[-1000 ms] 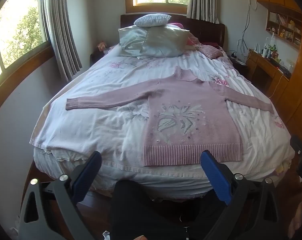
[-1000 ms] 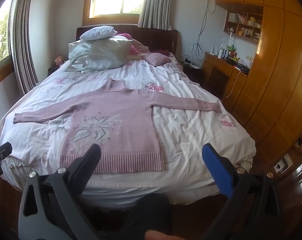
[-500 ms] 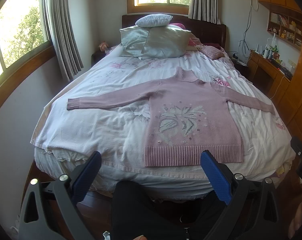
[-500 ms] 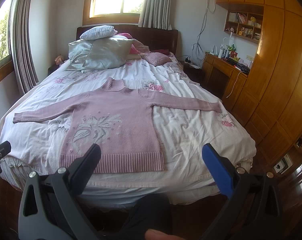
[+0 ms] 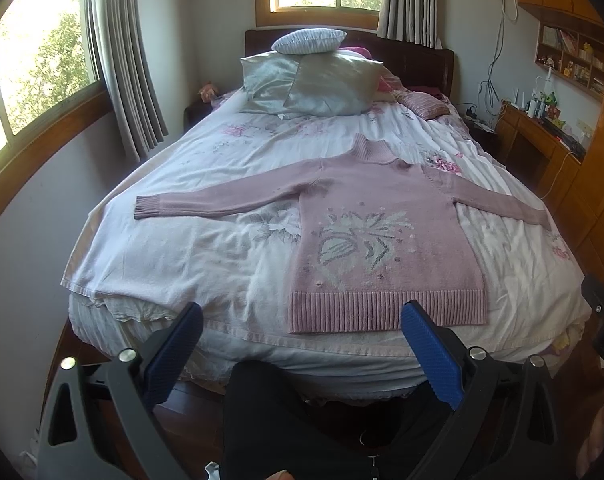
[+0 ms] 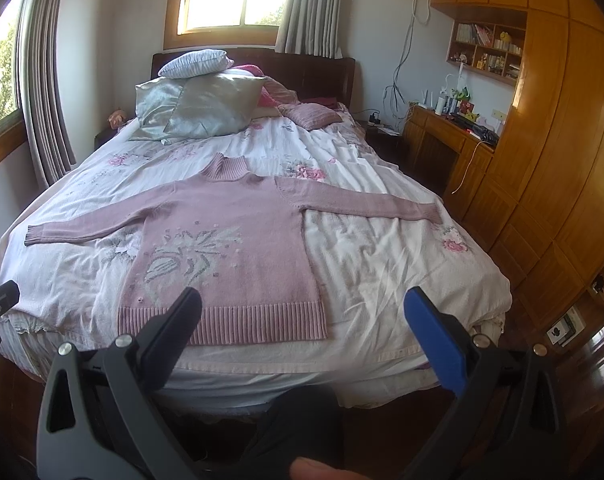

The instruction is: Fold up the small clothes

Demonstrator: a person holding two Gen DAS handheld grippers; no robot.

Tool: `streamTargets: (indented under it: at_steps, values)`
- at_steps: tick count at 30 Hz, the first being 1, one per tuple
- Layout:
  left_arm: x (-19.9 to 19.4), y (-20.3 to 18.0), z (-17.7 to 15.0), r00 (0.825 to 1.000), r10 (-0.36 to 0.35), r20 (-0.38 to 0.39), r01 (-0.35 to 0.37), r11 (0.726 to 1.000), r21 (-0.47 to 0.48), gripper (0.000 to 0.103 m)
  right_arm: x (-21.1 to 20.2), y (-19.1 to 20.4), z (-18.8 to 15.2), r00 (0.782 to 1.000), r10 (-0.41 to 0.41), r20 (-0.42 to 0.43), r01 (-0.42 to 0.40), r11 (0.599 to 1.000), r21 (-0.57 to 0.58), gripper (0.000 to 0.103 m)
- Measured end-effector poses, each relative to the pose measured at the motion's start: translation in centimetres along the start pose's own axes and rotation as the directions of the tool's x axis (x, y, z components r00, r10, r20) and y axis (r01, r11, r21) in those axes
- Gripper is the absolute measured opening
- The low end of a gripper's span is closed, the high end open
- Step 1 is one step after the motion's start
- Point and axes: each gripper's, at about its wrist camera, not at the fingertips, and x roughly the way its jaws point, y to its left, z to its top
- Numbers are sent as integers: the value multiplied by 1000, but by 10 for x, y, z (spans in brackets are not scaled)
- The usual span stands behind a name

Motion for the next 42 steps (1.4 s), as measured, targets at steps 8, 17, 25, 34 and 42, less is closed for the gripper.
streamTargets:
  at_steps: [8, 17, 25, 34, 42]
  values:
    - [1, -1, 3, 1000, 2, 0, -2, 1000, -2, 99, 1, -1, -5, 1000, 4, -2, -4, 1000, 0, 101]
    - [-3, -3, -4, 1000, 15, 4, -15, 1000, -10, 99, 4, -3, -7, 1000, 5, -6, -5, 1000, -1, 101]
    - [-2, -2, -4, 1000, 13, 4, -13, 1000, -10, 99, 4, -2, -7, 1000, 5, -7, -5, 1000, -3, 101]
    - [-3, -2, -4, 1000, 12, 5, -12, 1000, -9, 99, 3, -3, -6, 1000, 2, -8, -2, 1000, -3, 101]
    - [-2, -1, -4, 1000, 13, 5, -13, 1000, -10, 99, 3, -3, -7, 1000, 3, -9, -3, 1000, -4, 101]
